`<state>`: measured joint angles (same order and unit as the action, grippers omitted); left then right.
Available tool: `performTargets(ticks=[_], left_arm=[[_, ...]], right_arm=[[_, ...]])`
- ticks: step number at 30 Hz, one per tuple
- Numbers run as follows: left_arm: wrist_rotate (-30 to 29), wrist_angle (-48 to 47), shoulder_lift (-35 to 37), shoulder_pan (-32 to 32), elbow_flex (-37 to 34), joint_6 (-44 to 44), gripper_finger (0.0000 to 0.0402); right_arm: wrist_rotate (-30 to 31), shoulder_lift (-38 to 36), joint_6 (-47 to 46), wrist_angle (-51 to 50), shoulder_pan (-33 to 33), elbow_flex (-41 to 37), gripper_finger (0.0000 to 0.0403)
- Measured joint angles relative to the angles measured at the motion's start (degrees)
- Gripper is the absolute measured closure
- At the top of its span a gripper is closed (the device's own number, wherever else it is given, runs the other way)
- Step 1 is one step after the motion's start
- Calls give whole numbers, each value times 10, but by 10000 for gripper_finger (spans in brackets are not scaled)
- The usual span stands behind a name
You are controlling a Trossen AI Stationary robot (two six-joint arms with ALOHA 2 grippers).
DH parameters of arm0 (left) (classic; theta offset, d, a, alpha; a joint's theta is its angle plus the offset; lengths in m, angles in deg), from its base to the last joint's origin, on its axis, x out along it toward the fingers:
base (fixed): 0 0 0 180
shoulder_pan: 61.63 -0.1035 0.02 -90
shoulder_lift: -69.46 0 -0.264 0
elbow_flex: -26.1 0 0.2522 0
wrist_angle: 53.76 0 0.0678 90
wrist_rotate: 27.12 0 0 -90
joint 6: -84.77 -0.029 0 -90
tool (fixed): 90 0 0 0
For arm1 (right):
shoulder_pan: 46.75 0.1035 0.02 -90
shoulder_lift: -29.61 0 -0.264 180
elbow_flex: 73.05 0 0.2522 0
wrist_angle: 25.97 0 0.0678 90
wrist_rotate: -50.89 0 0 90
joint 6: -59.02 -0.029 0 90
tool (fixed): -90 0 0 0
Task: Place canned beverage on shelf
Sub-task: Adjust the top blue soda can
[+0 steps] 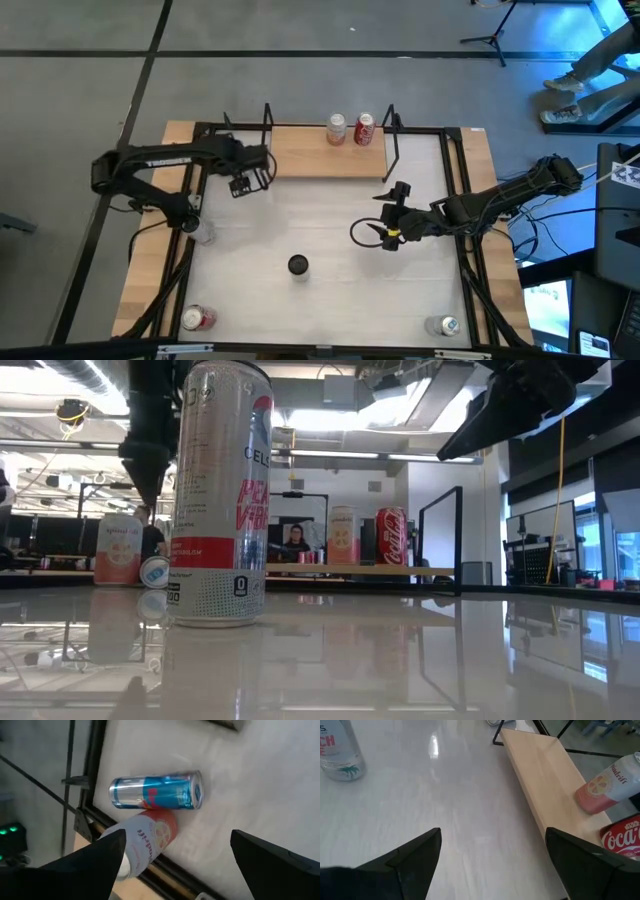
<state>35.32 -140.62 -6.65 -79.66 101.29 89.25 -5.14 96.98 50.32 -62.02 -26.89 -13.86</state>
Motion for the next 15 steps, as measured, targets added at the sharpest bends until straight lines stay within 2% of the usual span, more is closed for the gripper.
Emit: performTargets(ticks=[6, 15], left_arm=[[6, 33, 3, -8, -20, 21, 49], [13, 113, 22, -40, -115, 211, 49]], right_arm=[[0, 0, 0, -3, 0, -1, 49], [-1, 0, -2, 2, 0, -10, 49]])
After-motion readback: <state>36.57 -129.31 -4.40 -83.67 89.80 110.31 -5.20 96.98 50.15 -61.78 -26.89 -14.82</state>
